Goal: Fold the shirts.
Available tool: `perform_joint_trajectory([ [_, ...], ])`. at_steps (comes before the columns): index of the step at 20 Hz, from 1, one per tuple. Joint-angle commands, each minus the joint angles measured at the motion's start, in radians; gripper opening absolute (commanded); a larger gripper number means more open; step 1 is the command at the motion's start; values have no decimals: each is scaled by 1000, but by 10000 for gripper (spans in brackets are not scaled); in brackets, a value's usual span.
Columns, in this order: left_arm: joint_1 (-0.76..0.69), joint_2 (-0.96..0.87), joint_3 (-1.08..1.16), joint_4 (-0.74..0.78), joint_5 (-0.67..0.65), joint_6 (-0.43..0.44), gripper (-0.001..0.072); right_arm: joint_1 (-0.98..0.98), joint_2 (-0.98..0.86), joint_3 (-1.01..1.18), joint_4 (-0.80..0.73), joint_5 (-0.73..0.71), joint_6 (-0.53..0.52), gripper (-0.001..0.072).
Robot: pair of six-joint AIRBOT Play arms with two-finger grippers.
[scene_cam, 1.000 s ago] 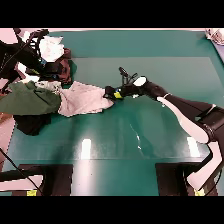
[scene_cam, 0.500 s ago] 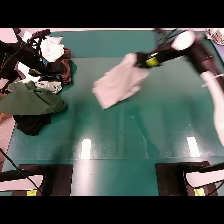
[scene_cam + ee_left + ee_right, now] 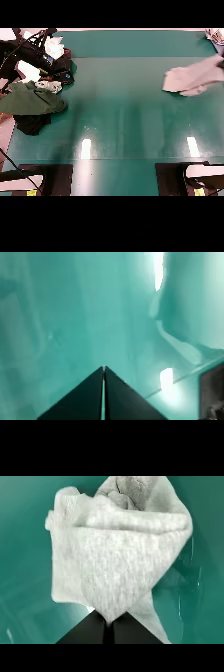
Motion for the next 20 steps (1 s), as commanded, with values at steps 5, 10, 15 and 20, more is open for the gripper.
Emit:
perform_joint_trajectory([
  [5, 0, 1, 0, -53, 12, -2, 27, -433, -88, 2, -12, 166, 8, 10],
  [10, 0, 1, 0, -53, 7, -2, 27, -516, -124, -27, -143, 272, 42, 10],
  [15, 0, 1, 0, -57, -20, -2, 27, -515, -86, -267, -216, 312, 62, 16],
  [20, 0, 4, 0, -61, -49, -1, 27, -500, 31, -373, -402, 370, 89, 365],
])
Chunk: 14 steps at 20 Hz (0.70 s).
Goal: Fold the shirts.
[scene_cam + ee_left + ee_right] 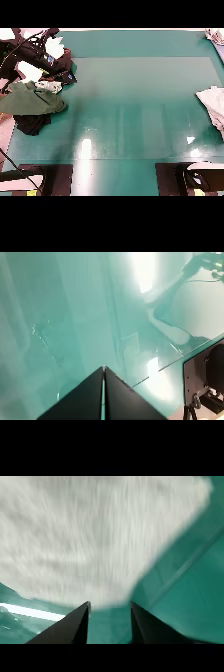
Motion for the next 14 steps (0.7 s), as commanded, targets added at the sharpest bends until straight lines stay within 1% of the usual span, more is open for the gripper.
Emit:
perform_joint_trajectory([
  [1, 0, 5, 0, -4, -14, 2, 27, 8, 98, -30, -108, 18, 23, 415],
  [2, 0, 10, 0, -3, -7, 9, 27, 17, 128, 5, -95, -14, 23, 436],
  [3, 0, 12, 0, -3, 3, 21, 27, 33, 158, 45, -63, -64, 22, 436],
  [4, 0, 16, 0, -3, 17, 37, 27, 50, 192, 85, 23, -142, 15, 436],
  [5, 0, 26, 0, -3, 39, 54, 27, 69, 229, 112, 158, -230, -34, 435],
  [7, 0, 75, -11, -2, 115, 103, 27, 124, 307, 119, 465, -354, -200, 432],
  [8, 0, 114, -31, 5, 148, 120, 27, 173, 344, 104, 574, -378, -305, 426],
  [9, -3, 175, -77, 38, 187, 137, 27, 243, 389, 67, 643, -385, -394, 403],
  [10, -8, 251, -149, 79, 235, 145, 27, 322, 436, 14, 664, -385, -448, 357],
  [11, -8, 354, -257, 143, 303, 150, 27, 418, 494, -64, 649, -388, -481, 357],
  [12, -8, 466, -380, 193, 375, 148, 27, 515, 558, -156, 636, -412, -492, 340],
  [13, -8, 596, -523, 255, 447, 129, 27, 621, 639, -269, 627, -461, -502, 281],
  [14, -8, 713, -654, 281, 499, 105, 27, 720, 726, -383, 628, -532, -510, 281],
])
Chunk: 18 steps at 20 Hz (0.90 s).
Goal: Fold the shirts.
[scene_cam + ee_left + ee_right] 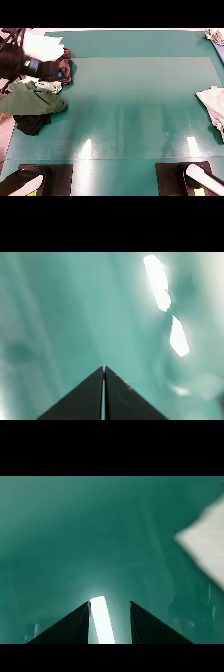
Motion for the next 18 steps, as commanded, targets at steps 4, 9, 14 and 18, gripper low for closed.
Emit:
perform_joint_trajectory([
  [4, -2, 659, -700, 151, 256, -45, 27, 607, 592, -680, 67, -444, -105, 279],
  [9, -2, 865, -888, 145, 200, -80, 27, 837, 1008, -1080, 66, -606, 153, 279],
  [14, -2, 865, -888, 145, 208, -79, 27, 870, 1188, -1177, 69, -600, 287, 279],
  [18, -2, 865, -888, 144, 255, -79, 27, 867, 1135, -1178, 78, -556, 306, 279],
])
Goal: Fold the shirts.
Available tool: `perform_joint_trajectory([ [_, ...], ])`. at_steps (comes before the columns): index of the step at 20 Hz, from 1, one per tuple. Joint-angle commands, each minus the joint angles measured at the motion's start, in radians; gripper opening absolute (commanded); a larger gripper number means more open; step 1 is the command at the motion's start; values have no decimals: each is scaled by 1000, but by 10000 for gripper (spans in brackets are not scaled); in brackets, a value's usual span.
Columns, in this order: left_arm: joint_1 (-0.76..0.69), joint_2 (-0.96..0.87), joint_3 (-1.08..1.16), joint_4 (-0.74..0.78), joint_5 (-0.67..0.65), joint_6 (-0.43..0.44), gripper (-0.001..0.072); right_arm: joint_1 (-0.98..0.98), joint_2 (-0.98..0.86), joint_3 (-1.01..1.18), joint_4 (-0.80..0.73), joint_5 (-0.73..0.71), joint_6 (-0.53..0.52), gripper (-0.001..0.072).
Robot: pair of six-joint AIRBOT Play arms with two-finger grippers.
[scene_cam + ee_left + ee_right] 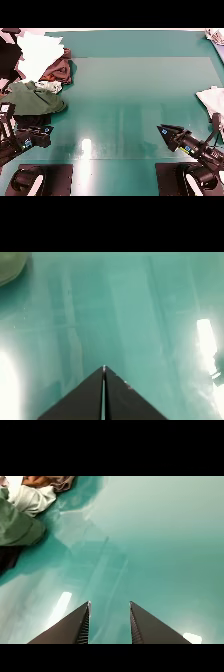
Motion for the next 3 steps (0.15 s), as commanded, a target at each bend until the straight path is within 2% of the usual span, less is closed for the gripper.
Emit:
perform_joint_trajectory([
  [1, 0, 6, -6, 0, 39, -2, 27, 10, -26, -19, 17, 37, 40, 280],
  [3, 0, 6, -6, 0, 45, -1, 27, 9, -80, -18, 64, 36, 40, 279],
])
